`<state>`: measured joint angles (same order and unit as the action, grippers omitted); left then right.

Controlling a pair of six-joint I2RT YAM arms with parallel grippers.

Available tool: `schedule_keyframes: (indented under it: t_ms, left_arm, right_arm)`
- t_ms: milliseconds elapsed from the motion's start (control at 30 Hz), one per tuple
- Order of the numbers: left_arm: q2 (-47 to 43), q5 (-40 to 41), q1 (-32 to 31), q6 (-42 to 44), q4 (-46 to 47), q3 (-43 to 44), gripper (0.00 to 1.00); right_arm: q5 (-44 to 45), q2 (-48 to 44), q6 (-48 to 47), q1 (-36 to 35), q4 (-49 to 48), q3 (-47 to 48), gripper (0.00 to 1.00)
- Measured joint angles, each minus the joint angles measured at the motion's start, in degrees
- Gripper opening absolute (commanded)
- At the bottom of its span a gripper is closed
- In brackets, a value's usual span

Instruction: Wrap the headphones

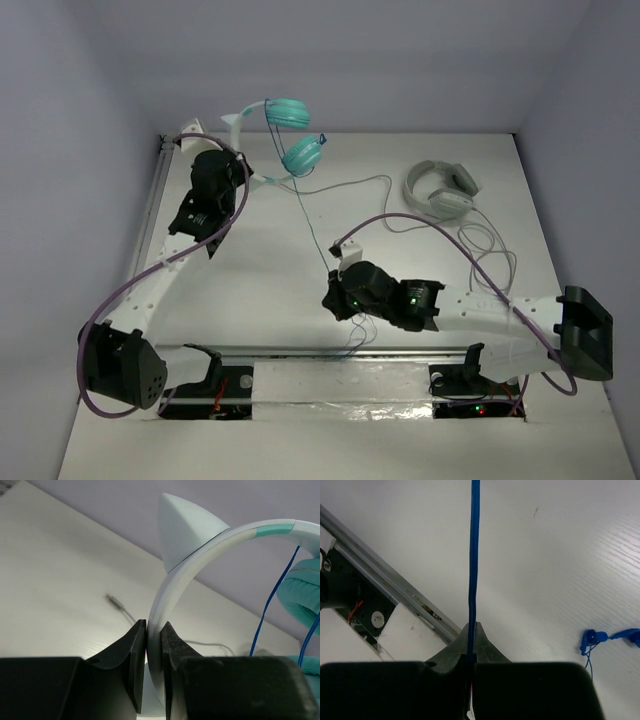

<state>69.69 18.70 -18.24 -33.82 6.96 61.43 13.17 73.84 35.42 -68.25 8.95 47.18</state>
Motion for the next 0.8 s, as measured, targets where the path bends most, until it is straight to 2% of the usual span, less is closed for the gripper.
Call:
schedule_keyframes:
  t_ms: [267, 400, 600, 800]
  left_arm:
    - [4.90, 7.63, -1.77, 7.19, -2.43, -0.02, 0.00]
    - [6.78, 11.93, -7.85, 11.34, -4.55, 0.09, 0.00]
    - [12.68, 13.38, -16.90, 17.75, -10.71, 2.64, 0.00]
    - [14.32, 12.26, -20.00, 22.08, -16.98, 2.99, 0.00]
  right_arm:
    - [4.17, -1.40, -3.80, -1.99, 11.74, 9.57, 0.00]
    - [8.00, -2.36, -7.02, -1.97, 17.42, 14.78, 0.00]
    - [15.23, -3.41, -13.68, -1.99, 22.05, 23.23, 0.00]
    - [22.75, -3.21, -18.45, -0.20, 23.23, 25.40, 0.00]
